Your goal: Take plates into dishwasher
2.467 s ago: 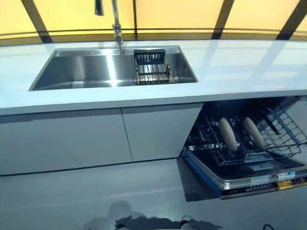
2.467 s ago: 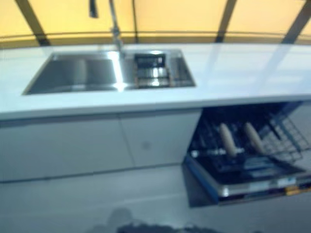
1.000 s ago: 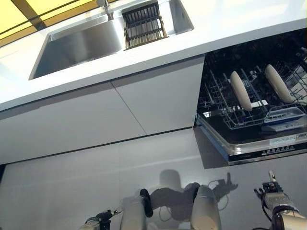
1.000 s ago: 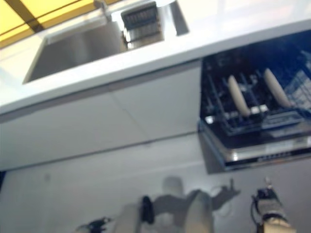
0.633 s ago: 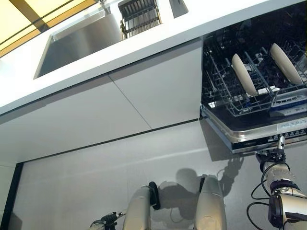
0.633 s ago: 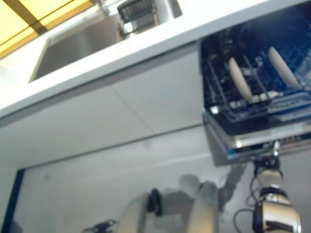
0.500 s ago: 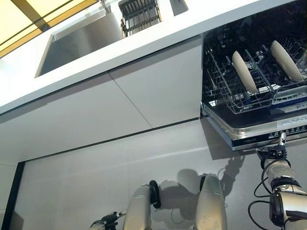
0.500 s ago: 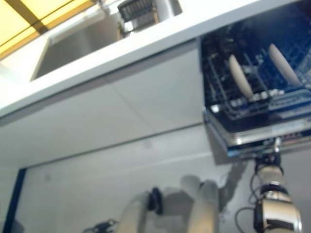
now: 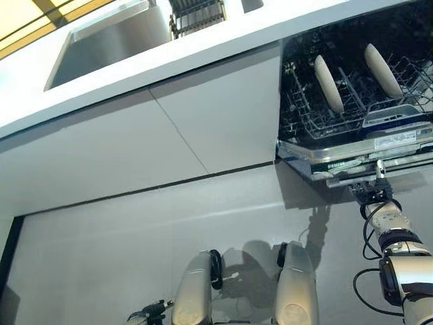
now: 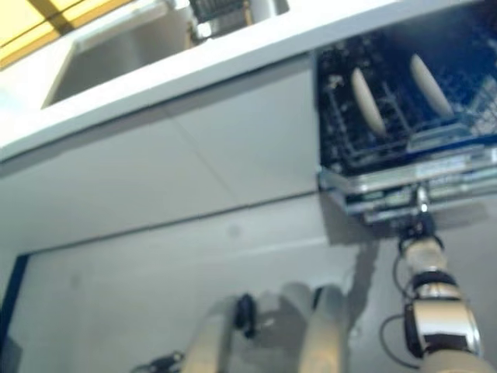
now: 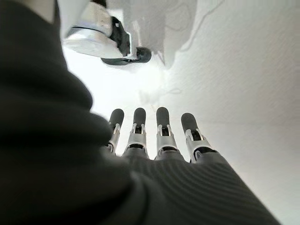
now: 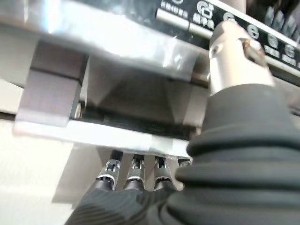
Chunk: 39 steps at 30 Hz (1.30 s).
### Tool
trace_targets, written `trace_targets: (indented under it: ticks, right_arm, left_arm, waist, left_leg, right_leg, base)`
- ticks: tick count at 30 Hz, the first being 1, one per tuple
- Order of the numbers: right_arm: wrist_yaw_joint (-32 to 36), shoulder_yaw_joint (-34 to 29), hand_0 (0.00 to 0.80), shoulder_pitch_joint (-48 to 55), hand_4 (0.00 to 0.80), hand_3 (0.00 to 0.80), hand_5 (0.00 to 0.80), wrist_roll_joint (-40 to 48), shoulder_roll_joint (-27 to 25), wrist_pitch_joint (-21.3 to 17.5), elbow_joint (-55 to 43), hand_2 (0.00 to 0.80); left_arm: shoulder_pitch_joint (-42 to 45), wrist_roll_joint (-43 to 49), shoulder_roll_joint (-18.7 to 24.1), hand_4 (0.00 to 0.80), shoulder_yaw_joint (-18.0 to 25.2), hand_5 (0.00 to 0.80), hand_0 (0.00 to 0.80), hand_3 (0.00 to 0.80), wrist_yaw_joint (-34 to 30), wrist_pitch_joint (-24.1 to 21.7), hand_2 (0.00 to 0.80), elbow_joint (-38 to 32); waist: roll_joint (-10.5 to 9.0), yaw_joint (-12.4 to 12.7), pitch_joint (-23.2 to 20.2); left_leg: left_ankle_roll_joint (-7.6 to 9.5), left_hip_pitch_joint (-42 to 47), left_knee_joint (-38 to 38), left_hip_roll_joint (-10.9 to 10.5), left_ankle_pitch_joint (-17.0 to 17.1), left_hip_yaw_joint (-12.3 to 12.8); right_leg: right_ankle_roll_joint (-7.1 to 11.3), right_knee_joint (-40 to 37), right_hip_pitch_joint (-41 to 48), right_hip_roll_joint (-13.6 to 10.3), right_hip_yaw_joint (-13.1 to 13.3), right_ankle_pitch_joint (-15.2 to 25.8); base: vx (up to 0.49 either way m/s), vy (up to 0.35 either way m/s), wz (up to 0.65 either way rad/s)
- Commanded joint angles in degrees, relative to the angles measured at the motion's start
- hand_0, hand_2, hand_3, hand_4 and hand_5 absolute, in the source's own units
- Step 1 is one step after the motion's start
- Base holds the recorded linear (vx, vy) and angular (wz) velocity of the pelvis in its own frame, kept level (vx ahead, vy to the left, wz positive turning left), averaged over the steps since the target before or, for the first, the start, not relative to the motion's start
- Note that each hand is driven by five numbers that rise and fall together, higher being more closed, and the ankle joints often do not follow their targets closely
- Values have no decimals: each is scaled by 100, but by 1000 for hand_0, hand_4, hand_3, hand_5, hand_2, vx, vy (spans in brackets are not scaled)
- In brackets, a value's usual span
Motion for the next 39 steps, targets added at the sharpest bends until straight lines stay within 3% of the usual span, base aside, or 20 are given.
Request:
trace_targets:
  ticks: [1, 6, 11, 15, 23, 25, 28, 33, 39]
  right_arm:
    - [1344, 145, 0, -2381, 0, 0, 0, -341, -117, -235, -1037, 0]
    - [1265, 71, 0, -2267, 0, 0, 0, -628, -196, -123, -788, 0]
    - [1126, -66, 0, -1912, 0, 0, 0, -1129, -239, 88, -514, 0]
    - [1099, -82, 0, -1355, 0, 0, 0, -1909, -141, 293, -430, 0]
    - [1045, 253, 0, 356, 0, 0, 0, -3974, 348, 339, -381, 0]
    - [1041, 503, 0, 1063, 0, 0, 0, -4973, 571, 299, -403, 0]
    - [1154, 783, 0, 1722, 0, 0, 0, -5678, 773, 201, -422, 0]
    - [684, 1054, 0, 2823, 0, 0, 0, -6771, 1426, -420, -584, 0]
    - [189, 1099, 0, 3570, 0, 0, 0, -7007, 2502, 74, 105, 0]
  left_arm:
    - [-17, 159, 443, 0, -253, 0, 0, 0, 28, 18, 0, -103]
    - [-10, 241, 489, 0, -229, 0, 0, 0, -17, -51, 0, 43]
    - [1, 390, 550, 0, -111, 0, 0, 0, -73, -162, 0, 217]
    - [-46, 433, 602, 0, -3, 0, 0, 0, -101, -189, 0, 281]
    - [-138, 549, 609, 0, 189, 0, 0, 0, -100, -181, 0, 417]
    - [-174, 612, 614, 0, 253, 0, 0, 0, -162, -155, 0, 439]
    - [-216, 561, 631, 0, 292, 0, 0, 0, -216, -47, 0, 413]
    - [-204, 618, 532, 0, 286, 0, 0, 0, -413, 240, 0, 412]
    - [-182, 1078, 131, 0, 229, 0, 0, 0, -453, 470, 0, 685]
  waist:
    - [-356, 470, -423]
    - [-458, 502, -454]
    - [-617, 531, -610]
    - [-773, 522, -796]
    - [-1020, 380, -1363]
    - [-1062, 312, -1588]
    - [-1086, 272, -1749]
    - [-1151, 176, -1950]
    - [-1187, -8, -2045]
  left_leg:
    - [447, 95, 290, -37, 265, 155]
    - [455, 266, 230, -2, 228, 147]
    - [446, 595, -359, 72, 483, 271]
    - [352, 1061, -1246, 56, 679, 372]
    - [133, 2142, -3500, 8, 1443, 516]
    - [75, 2373, -4198, -11, 1696, 489]
    - [59, 2603, -4752, -54, 1842, 472]
    - [61, 2677, -5025, -96, 1855, 475]
    - [142, 2776, -5025, -96, 1788, 559]
  right_leg:
    - [-135, -437, 744, 190, 169, 72]
    - [-90, -565, 966, 196, 128, 149]
    - [-25, -1189, 1370, 247, -37, 508]
    - [149, -2051, 1827, 384, -128, 810]
    - [471, -4249, 2883, 693, -227, 1508]
    - [587, -4809, 3061, 739, -186, 1783]
    - [685, -5255, 3227, 758, -206, 2003]
    - [761, -5587, 3321, 786, -276, 2165]
    - [723, -5511, 3384, 839, -207, 2065]
  base:
    - [51, -19, 19]
    - [58, -10, 24]
    - [48, -12, 9]
    - [88, -19, 9]
    - [80, 1, 4]
    - [57, 62, 8]
    - [42, 64, 11]
    - [30, 44, -1]
    - [35, 27, 4]
